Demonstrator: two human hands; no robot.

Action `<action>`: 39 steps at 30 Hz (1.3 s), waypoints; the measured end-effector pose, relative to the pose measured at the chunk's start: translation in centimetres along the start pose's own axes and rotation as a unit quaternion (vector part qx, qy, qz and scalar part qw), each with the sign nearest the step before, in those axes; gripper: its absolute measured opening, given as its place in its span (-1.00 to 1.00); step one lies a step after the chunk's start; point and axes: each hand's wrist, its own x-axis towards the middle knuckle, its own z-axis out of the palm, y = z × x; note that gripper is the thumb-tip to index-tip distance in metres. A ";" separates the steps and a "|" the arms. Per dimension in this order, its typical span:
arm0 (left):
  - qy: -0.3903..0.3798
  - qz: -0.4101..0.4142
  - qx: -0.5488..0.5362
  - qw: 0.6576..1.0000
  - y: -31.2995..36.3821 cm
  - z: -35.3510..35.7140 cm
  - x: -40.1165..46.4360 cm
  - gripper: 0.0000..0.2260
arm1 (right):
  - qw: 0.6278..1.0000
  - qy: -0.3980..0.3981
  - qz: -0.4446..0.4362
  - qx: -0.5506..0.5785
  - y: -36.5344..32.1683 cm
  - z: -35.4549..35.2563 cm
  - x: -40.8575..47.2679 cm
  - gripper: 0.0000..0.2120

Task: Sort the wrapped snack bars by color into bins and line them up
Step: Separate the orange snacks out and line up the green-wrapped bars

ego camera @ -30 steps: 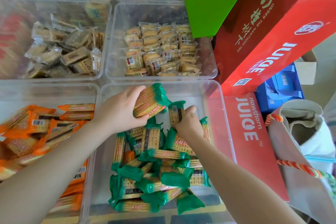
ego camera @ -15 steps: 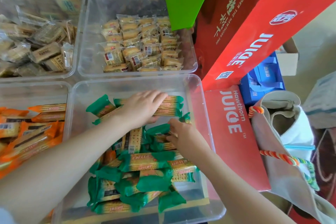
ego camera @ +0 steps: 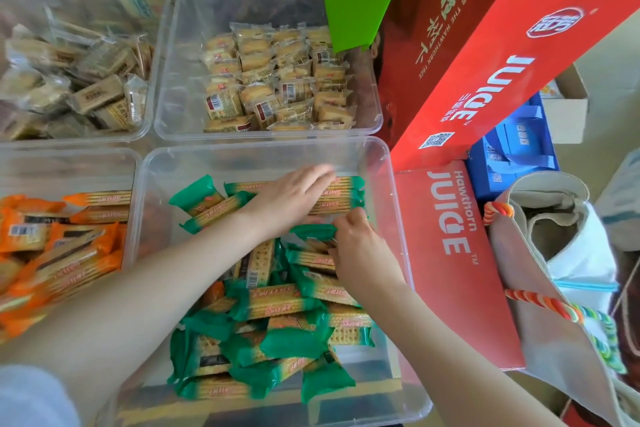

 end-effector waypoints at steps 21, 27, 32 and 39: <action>0.097 0.022 -0.027 0.995 -3.5 0.8 -4.7 -0.72 | 0.987 -0.005 0.111 0.113 0.2 0.6 3.9 -0.84; 0.011 -0.214 -0.353 0.911 -0.2 0.0 -3.9 -0.71 | 0.984 -0.024 0.089 0.155 0.5 0.3 2.8 -0.82; -0.068 -0.257 -0.499 0.824 1.1 0.6 -4.7 -0.49 | 0.988 -0.110 -0.012 0.104 0.4 0.1 0.8 -0.65; -0.145 -0.256 -0.452 0.842 1.8 0.5 -4.9 -0.54 | 0.963 -0.241 -0.047 0.106 0.5 -1.6 1.9 -0.58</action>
